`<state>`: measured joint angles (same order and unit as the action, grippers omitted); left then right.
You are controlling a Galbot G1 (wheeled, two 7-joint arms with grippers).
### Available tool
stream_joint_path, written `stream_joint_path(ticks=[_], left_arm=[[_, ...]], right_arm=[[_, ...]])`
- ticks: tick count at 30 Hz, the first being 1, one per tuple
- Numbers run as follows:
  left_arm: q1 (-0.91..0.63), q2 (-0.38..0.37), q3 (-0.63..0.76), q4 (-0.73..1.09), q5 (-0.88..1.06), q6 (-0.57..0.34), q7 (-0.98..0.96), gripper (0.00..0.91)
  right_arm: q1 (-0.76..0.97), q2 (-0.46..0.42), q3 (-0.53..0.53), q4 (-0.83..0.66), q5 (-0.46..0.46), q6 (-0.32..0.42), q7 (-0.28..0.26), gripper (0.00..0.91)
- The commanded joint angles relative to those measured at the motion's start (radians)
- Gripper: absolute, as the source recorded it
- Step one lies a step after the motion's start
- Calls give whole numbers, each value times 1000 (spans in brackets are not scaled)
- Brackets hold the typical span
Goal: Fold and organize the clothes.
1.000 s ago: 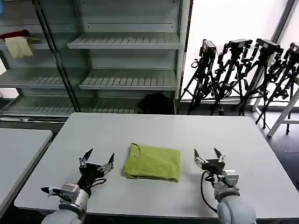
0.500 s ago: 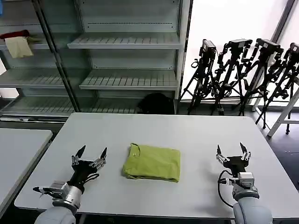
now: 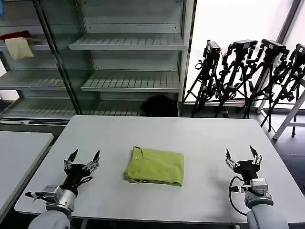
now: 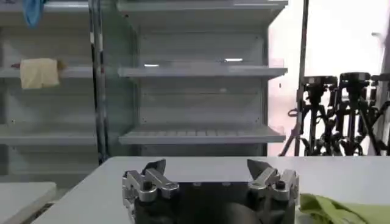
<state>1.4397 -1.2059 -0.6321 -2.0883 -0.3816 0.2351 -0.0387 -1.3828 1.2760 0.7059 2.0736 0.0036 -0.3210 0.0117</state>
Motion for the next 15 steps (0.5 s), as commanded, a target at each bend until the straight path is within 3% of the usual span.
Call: stream_joint_path(ticks=[1,9,15], left_arm=[[3,17,-10,18,13,-20,-11,907],[3,9,15,40,44,-22,-11,907],[2,23,9,48,36,-47,-34,907]], right_arm=[[-19,-35,17,19,73,-1,-51,907],[-22,-40,29,11,108,45,-83,907],[-13,-30,24,-7,151,36,-25,907]])
